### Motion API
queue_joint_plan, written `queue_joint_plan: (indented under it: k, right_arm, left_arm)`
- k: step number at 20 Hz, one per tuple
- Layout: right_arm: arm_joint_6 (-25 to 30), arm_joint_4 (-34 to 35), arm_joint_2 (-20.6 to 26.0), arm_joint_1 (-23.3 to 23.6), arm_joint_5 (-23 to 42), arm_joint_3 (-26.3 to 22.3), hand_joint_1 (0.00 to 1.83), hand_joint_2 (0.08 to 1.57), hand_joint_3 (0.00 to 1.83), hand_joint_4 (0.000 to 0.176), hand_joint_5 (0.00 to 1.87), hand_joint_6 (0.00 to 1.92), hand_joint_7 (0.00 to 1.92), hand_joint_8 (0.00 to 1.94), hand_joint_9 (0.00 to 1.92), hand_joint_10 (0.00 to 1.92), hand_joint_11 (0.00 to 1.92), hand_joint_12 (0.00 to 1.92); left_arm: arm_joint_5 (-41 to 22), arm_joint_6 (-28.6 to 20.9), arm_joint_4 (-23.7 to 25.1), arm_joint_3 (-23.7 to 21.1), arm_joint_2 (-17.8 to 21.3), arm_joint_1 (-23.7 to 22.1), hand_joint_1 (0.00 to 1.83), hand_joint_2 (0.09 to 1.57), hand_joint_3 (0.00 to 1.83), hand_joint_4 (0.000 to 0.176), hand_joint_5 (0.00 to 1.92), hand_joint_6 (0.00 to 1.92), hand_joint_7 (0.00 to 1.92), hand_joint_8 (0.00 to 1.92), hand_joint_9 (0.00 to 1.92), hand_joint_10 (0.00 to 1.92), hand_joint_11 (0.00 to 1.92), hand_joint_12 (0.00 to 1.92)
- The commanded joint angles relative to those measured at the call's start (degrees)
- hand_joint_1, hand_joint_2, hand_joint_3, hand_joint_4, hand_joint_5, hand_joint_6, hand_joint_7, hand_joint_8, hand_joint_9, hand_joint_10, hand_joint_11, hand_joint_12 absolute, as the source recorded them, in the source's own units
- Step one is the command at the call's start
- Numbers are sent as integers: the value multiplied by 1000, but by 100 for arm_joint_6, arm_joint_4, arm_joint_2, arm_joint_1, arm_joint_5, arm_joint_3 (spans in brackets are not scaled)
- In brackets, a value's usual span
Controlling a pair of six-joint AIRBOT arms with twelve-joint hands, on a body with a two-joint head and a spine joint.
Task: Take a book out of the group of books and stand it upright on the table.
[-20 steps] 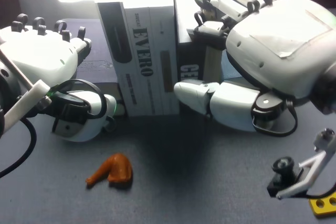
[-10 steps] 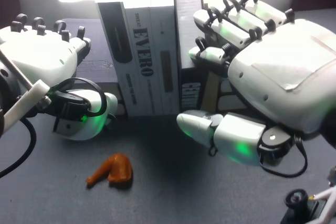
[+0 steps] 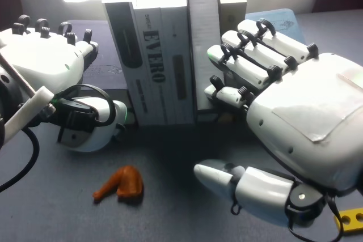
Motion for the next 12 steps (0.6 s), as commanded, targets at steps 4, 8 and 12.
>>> queue_joint_plan:
  k: [4,8,12]
  right_arm:
    - [-98,-243,56,-92,321,-158,0,1193,2,18,533,4,36,0,0,0,0,0]
    - [-174,-243,61,-199,343,-308,0,1193,2,18,533,4,36,0,0,0,0,0]
    - [-174,-243,58,-378,310,-351,0,1200,4,2,540,7,51,5,0,0,0,0]
  left_arm:
    - [9,10,573,-7,-11,-62,91,1403,0,0,48,9,0,0,0,0,0,0]
    - [9,11,573,-7,-11,-62,91,1403,0,0,49,9,0,0,0,0,0,0]
    - [9,12,573,-5,-11,-64,132,1395,0,0,66,11,7,1,0,0,0,0]
